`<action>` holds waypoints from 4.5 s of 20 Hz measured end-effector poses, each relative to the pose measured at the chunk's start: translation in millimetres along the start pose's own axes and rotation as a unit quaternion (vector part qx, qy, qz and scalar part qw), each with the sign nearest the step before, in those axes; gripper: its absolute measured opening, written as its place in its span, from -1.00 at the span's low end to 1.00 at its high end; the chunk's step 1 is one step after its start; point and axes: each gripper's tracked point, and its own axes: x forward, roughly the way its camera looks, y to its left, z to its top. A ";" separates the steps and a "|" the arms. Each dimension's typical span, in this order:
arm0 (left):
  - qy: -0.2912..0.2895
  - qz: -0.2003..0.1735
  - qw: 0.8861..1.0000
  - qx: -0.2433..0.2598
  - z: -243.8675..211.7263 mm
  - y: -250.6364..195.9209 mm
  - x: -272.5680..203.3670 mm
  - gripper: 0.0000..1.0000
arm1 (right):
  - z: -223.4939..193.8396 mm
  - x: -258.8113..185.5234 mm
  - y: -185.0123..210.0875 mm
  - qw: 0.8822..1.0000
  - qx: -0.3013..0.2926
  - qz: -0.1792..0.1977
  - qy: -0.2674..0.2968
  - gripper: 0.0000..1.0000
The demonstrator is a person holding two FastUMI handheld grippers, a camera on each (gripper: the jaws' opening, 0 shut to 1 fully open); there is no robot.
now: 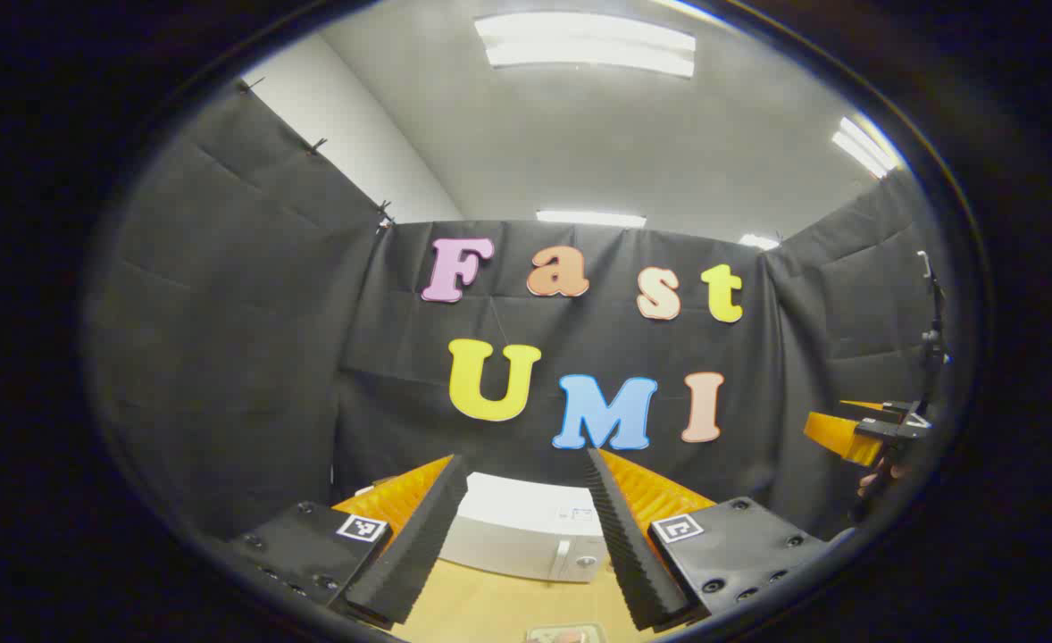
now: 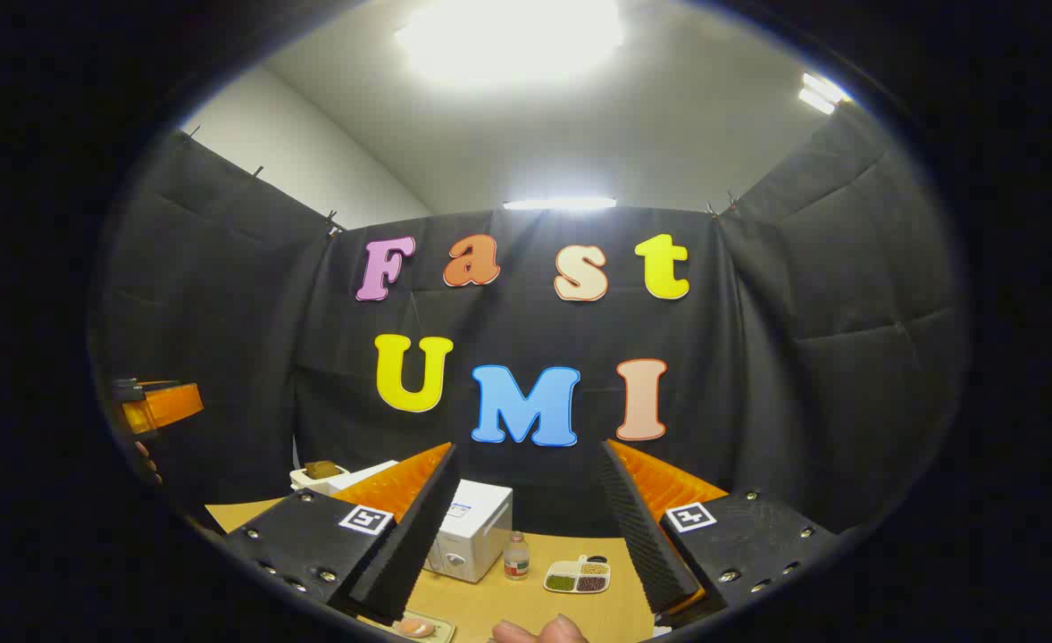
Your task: Open the microwave oven with the left hand, put the food in, and close the microwave oven.
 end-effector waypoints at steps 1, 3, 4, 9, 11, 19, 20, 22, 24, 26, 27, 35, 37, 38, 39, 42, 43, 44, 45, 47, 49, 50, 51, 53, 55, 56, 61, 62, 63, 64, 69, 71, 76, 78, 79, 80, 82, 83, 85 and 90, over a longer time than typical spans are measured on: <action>0.006 -0.003 1.000 -0.002 -4.3 8.6 5.6 0.73 | 1.3 2.3 -1.7 1.000 -0.006 -0.017 0.002 0.89; 0.011 -0.019 1.000 -0.014 -7.5 18.1 15.5 0.73 | 0.4 -0.9 16.2 1.000 -0.009 -0.016 0.007 0.90; 0.010 -0.026 0.999 -0.020 -6.5 23.3 21.8 0.74 | 1.9 -1.7 25.1 1.000 -0.014 -0.023 0.011 0.91; 0.034 -0.072 0.996 -0.033 -39.5 39.2 40.0 0.79 | -6.8 -16.9 54.4 0.997 -0.036 -0.056 0.025 0.90; 0.060 -0.080 0.994 -0.034 -58.0 37.4 39.3 0.73 | -11.8 -22.7 62.6 0.997 -0.048 -0.056 0.036 0.91; 0.079 -0.082 0.993 -0.032 -88.7 3.6 45.8 0.73 | -10.8 -38.1 33.6 0.996 -0.042 -0.057 0.045 0.91; 0.088 -0.082 0.992 -0.028 -99.8 -3.9 48.6 0.84 | -14.3 -40.8 27.7 0.997 -0.035 -0.055 0.051 0.90; 0.101 -0.079 0.992 -0.016 -120.4 -16.8 54.8 0.73 | -21.0 -43.7 17.5 0.997 -0.027 -0.048 0.061 0.90; 0.106 -0.080 0.991 -0.001 -142.3 -29.4 59.6 0.84 | -27.3 -45.1 0.4 0.997 -0.034 -0.048 0.056 0.90; 0.123 -0.077 0.989 0.014 -165.7 -39.1 65.1 0.73 | -41.6 -46.1 -11.5 0.996 -0.025 -0.054 0.072 0.90; 0.131 -0.080 0.988 0.018 -179.9 -45.4 69.2 0.73 | -44.8 -44.7 -9.2 0.996 -0.015 -0.051 0.075 0.91; 0.147 -0.110 0.983 0.021 -252.3 -57.2 133.0 0.89 | -68.1 -2.5 -12.1 0.990 0.010 -0.104 0.097 0.90; 0.160 -0.120 0.979 0.029 -275.9 -57.4 143.9 0.83 | -73.3 7.7 -10.7 0.988 0.007 -0.114 0.103 0.91; 0.162 -0.126 0.978 0.030 -284.9 -58.1 149.2 0.80 | -72.9 13.4 -9.8 0.988 0.006 -0.118 0.103 0.91; 0.160 -0.130 0.978 0.032 -294.6 -57.9 155.5 0.77 | -75.3 18.7 -13.3 0.986 0.001 -0.128 0.104 0.91; 0.186 -0.147 0.970 0.048 -337.6 -61.9 172.4 0.75 | -89.4 30.5 -14.4 0.982 0.007 -0.146 0.119 0.91; 0.195 -0.149 0.968 0.048 -351.3 -61.2 178.5 0.77 | -95.0 33.4 -13.3 0.981 0.007 -0.150 0.124 0.91; 0.208 -0.151 0.966 0.044 -366.0 -59.8 183.4 0.79 | -97.9 36.0 -15.6 0.979 0.002 -0.159 0.128 0.91; 0.221 -0.151 0.963 0.039 -382.1 -59.2 186.0 0.81 | -102.3 37.4 -17.0 0.977 -0.001 -0.165 0.135 0.91; 0.242 -0.148 0.958 0.035 -407.4 -55.3 194.4 0.84 | -109.6 41.0 -11.5 0.975 -0.006 -0.166 0.144 0.91; 0.256 -0.149 0.954 0.041 -430.2 -54.4 202.5 0.84 | -117.9 41.7 -13.0 0.972 -0.014 -0.174 0.158 0.91; 0.260 -0.150 0.953 0.046 -439.7 -54.7 207.6 0.93 | -120.4 42.5 -11.8 0.971 -0.013 -0.175 0.164 0.91; 0.264 -0.154 0.951 0.050 -449.5 -55.3 213.5 0.75 | -125.1 44.0 -9.8 0.970 -0.012 -0.175 0.169 0.91; 0.271 -0.158 0.948 0.059 -469.5 -58.5 226.3 0.84 | -134.4 45.1 -8.9 0.967 -0.017 -0.178 0.182 0.91; 0.281 -0.160 0.944 0.069 -485.4 -60.6 236.7 0.85 | -139.6 44.6 -9.3 0.964 -0.023 -0.182 0.193 0.91; 0.282 -0.162 0.943 0.069 -489.0 -62.7 241.8 0.94 | -139.7 44.6 -10.5 0.963 -0.024 -0.185 0.195 0.92; 0.294 -0.162 0.939 0.072 -515.8 -68.1 261.9 0.76 | -144.6 40.4 -20.8 0.958 -0.029 -0.200 0.204 0.91; 0.295 -0.158 0.939 0.074 -517.7 -68.7 265.7 0.76 | -144.7 39.9 -22.0 0.957 -0.027 -0.203 0.205 0.91; 0.295 -0.157 0.940 0.077 -521.6 -69.7 268.6 0.68 | -146.3 38.7 -23.3 0.956 -0.025 -0.205 0.207 0.92; 0.296 -0.152 0.939 0.084 -523.3 -69.2 271.4 0.59 | -148.0 37.4 -24.7 0.956 -0.024 -0.207 0.209 0.91; 0.318 -0.141 0.934 0.081 -547.4 -77.6 278.8 -0.01 | -147.8 33.4 -23.8 0.957 -0.020 -0.204 0.206 0.91; 0.317 -0.135 0.935 0.084 -547.6 -77.5 278.0 -0.20 | -147.0 30.9 -23.5 0.958 -0.018 -0.202 0.203 0.91; 0.281 -0.147 0.942 0.108 -546.9 -79.5 273.5 -0.54 | -143.5 17.1 -23.3 0.962 0.005 -0.195 0.190 0.91; 0.276 -0.149 0.942 0.122 -549.0 -78.5 273.6 -0.54 | -139.0 7.4 -21.6 0.965 0.016 -0.189 0.181 0.91; 0.276 -0.151 0.942 0.120 -548.5 -77.7 273.3 -0.54 | -137.3 1.6 -22.3 0.966 0.021 -0.186 0.177 0.91; 0.280 -0.152 0.940 0.121 -548.1 -77.5 274.2 -0.54 | -132.9 -5.9 -23.3 0.968 0.026 -0.183 0.171 0.92; 0.293 -0.148 0.937 0.119 -548.9 -77.1 274.1 -0.55 | -123.5 -22.0 -28.0 0.970 0.036 -0.178 0.159 0.91; 0.302 -0.144 0.935 0.114 -549.5 -76.4 274.3 -0.54 | -123.8 -31.3 -30.4 0.971 0.043 -0.176 0.159 0.92; 0.312 -0.133 0.935 0.103 -548.5 -76.1 272.8 -0.54 | -125.3 -50.7 -35.8 0.970 0.049 -0.173 0.163 0.91; 0.323 -0.111 0.934 0.107 -548.1 -75.8 270.1 -0.55 | -127.5 -96.0 -50.9 0.970 0.044 -0.168 0.173 0.91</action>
